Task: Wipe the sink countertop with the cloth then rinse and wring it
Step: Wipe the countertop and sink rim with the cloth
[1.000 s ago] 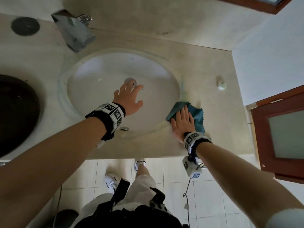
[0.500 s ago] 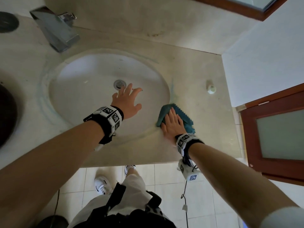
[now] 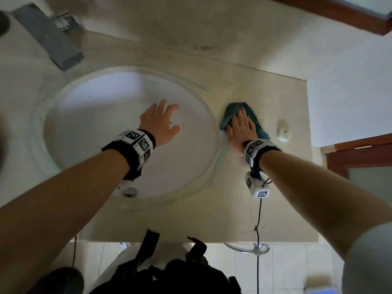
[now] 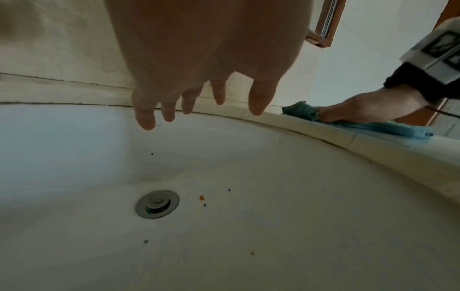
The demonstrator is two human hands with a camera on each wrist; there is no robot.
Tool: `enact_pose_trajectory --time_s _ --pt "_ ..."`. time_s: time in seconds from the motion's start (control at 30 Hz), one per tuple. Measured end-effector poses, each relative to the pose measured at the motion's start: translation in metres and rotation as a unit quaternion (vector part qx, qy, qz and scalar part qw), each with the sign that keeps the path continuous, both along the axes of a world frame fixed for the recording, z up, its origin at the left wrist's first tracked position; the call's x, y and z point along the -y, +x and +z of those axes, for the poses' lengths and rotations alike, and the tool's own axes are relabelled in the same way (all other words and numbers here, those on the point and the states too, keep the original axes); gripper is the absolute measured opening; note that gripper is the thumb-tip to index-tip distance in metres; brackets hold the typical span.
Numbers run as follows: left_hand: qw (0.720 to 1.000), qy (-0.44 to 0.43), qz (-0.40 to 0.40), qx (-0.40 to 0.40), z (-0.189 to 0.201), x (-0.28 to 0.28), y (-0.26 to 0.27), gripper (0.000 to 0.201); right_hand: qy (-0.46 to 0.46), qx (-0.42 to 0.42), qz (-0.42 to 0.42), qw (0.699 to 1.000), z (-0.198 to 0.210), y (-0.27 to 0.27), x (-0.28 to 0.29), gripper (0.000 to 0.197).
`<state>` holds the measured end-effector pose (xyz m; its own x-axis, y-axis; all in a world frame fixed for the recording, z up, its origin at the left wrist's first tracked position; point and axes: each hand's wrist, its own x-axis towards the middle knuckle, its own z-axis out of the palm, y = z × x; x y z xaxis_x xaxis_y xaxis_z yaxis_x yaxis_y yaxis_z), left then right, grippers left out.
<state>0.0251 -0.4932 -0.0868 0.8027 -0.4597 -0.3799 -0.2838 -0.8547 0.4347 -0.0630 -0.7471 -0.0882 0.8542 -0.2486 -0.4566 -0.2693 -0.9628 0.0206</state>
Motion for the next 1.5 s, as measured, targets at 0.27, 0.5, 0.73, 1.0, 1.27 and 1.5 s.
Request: enact_pose_trajectory --time_s 0.27,0.5,0.73,1.0,1.27,1.5 --pt "1.0 -0.012 0.006 0.01 0.013 -0.038 -0.02 0.065 0.005 0.036 -0.009 0.999 0.0 -0.045 -0.037 0.056" --pt "1.0 0.015 0.007 0.027 0.026 -0.108 -0.047 0.068 0.013 0.035 -0.015 0.999 0.002 -0.117 -0.121 0.057" --pt "0.998 0.013 0.034 0.043 0.039 -0.179 -0.07 0.066 -0.005 0.028 0.014 1.0 0.001 -0.149 -0.201 0.058" --pt "0.994 0.027 0.087 0.054 0.043 -0.256 -0.086 0.065 0.004 0.049 0.101 0.994 -0.001 -0.147 -0.287 0.058" --pt "0.987 0.041 0.133 0.075 0.053 -0.314 -0.094 0.064 0.084 0.059 0.09 0.991 -0.004 -0.104 -0.366 0.051" --pt "0.985 -0.01 0.155 0.078 0.077 -0.322 -0.094 0.062 0.251 0.026 -0.087 0.964 0.018 -0.066 -0.368 0.037"
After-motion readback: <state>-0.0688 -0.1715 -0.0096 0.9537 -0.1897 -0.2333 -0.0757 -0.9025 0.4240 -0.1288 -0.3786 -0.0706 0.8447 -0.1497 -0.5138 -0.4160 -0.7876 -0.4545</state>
